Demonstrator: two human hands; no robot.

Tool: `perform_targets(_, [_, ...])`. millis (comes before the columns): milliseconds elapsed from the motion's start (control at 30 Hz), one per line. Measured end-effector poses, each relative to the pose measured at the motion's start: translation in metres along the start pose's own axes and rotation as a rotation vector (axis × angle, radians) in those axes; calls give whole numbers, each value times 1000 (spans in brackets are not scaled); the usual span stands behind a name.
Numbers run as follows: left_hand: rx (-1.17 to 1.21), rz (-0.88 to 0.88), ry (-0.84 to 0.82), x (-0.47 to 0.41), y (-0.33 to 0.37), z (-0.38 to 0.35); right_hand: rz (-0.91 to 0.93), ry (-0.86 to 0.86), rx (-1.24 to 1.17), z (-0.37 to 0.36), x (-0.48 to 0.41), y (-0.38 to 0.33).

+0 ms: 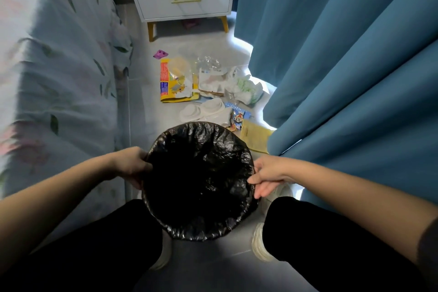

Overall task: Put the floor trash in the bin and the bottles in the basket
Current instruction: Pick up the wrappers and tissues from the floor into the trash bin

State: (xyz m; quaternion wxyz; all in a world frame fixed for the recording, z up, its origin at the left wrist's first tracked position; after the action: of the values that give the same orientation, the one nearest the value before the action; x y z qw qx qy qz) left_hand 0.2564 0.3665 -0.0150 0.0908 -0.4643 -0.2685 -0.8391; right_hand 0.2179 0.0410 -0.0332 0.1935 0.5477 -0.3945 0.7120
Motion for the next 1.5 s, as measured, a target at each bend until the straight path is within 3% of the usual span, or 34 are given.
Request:
perform_targets(233, [274,80,210,-10,-35,52,295,94,-226,0,-27,-66])
perform_targets(500, [729,226,446,-34,-52,68,206,194,-90,-2,-78,-72])
perform_targets(800, [971,272,410,-66,-55,60,110,195,-31,-7,-98,-58])
perform_targets(1100, [986,286,336,-88,-56,50,94,232,4,1,-109,-51])
perform_targets(1167, [927,292,292,-81,-52,45,99,235,13,0,-108,-52])
perform_targets(1233, [737,342,149,-65,-45,34,104,237,41,-1,-106,-53])
perform_targets(1400, [-158,166,-464,-47,-3,-19,126,266,260,1,-107,-46])
perform_targets(1467, [-380,108,-489,-69,16,-36,132,300,423,4,-112,-39])
perform_targets(1500, [-479,73,-419,-84,25,-43,125,317,466,5,-115,-34])
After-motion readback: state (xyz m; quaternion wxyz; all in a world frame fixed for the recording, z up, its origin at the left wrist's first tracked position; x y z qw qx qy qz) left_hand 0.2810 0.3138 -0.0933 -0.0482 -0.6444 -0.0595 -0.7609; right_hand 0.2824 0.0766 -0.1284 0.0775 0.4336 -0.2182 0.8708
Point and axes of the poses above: each hand's wrist, its own x-axis away from the middle knuckle, its own z-axis out of the back of the hand, y = z × x, the point moved 3 cm from there along -x, towards the middle knuckle, and after that the axes turned 8 degrees about -x, right-handed, at the moved point
